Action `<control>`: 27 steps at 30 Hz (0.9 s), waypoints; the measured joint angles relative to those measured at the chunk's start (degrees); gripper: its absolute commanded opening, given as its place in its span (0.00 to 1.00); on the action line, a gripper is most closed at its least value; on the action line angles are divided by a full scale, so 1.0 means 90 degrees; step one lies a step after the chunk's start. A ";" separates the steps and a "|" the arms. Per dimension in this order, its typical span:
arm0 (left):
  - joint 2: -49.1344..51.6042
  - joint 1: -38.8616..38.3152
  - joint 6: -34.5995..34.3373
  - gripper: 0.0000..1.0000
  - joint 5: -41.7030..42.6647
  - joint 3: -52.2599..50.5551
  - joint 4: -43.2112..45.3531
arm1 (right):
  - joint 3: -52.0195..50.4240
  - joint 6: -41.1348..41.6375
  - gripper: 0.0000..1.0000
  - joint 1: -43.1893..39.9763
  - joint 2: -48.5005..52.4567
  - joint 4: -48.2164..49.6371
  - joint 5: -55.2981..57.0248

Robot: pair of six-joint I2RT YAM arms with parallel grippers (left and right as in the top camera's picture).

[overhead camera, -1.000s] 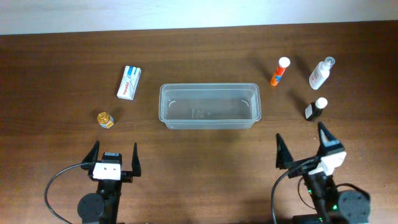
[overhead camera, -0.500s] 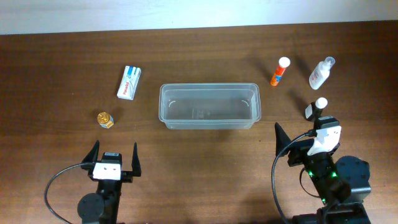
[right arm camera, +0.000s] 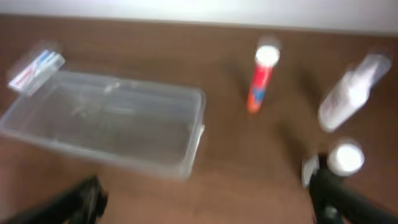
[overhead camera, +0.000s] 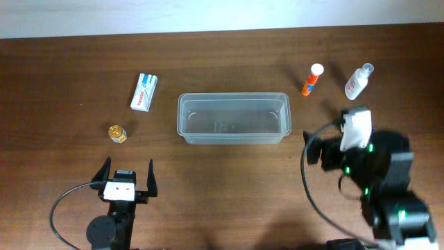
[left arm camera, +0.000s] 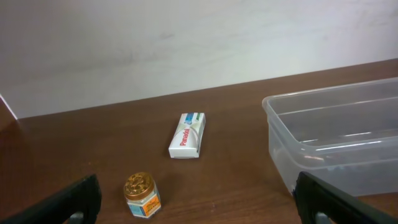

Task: Pack container
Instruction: 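Move the right gripper over the dark white-capped bottle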

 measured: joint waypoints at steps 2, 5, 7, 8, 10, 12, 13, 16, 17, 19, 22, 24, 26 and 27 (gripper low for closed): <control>-0.0002 0.0000 0.0000 0.99 0.0000 -0.0002 0.0000 | 0.1115 -0.0141 0.98 0.0000 0.0872 -0.1022 0.0306; -0.0007 0.0000 0.0000 0.99 0.0000 -0.0002 -0.0002 | 0.1933 -0.0197 0.98 0.0000 0.1545 -0.1841 0.0869; -0.0007 0.0000 0.0000 0.99 0.0000 -0.0002 -0.0002 | 0.2212 -0.0214 0.98 0.0000 0.1872 -0.1931 0.1168; -0.0007 0.0000 0.0000 0.99 0.0000 -0.0002 -0.0002 | 0.2263 -0.0219 0.98 -0.0032 0.1977 -0.1931 0.1248; -0.0007 0.0000 0.0000 0.99 0.0000 -0.0002 -0.0002 | 0.2273 -0.0219 0.98 -0.0211 0.2113 -0.1916 0.1365; -0.0007 0.0000 0.0000 0.99 0.0000 -0.0002 0.0000 | 0.2273 -0.0219 0.98 -0.0537 0.2169 -0.1790 0.1379; -0.0007 0.0000 0.0000 0.99 -0.0002 -0.0002 -0.0002 | 0.2273 -0.0219 0.98 -0.0855 0.2183 -0.1681 0.1338; -0.0007 0.0000 0.0000 0.99 -0.0002 -0.0002 -0.0002 | 0.2276 -0.0221 0.98 -0.1574 0.2188 -0.1637 0.0954; -0.0007 -0.0002 0.0000 0.99 -0.0002 -0.0002 -0.0002 | 0.2273 -0.0219 0.98 -0.1940 0.2188 -0.1661 0.0634; -0.0007 0.0000 0.0000 0.99 0.0000 -0.0002 -0.0002 | 0.2276 -0.0216 0.98 -0.2244 0.2188 -0.1681 0.0279; -0.0007 0.0000 0.0000 0.99 0.0000 -0.0002 -0.0002 | 0.2276 -0.0216 0.98 -0.2465 0.2188 -0.1583 -0.0158; -0.0007 0.0000 0.0000 0.99 0.0000 -0.0002 0.0000 | 0.2276 -0.0214 0.98 -0.2465 0.2188 -0.1564 -0.0352; -0.0007 0.0000 0.0000 0.99 0.0000 -0.0002 -0.0002 | 0.2276 -0.0214 0.98 -0.2465 0.2212 -0.1564 -0.0459; -0.0007 0.0000 0.0000 0.99 0.0000 -0.0002 0.0000 | 0.2280 -0.0211 0.98 -0.2465 0.2244 -0.1564 -0.0493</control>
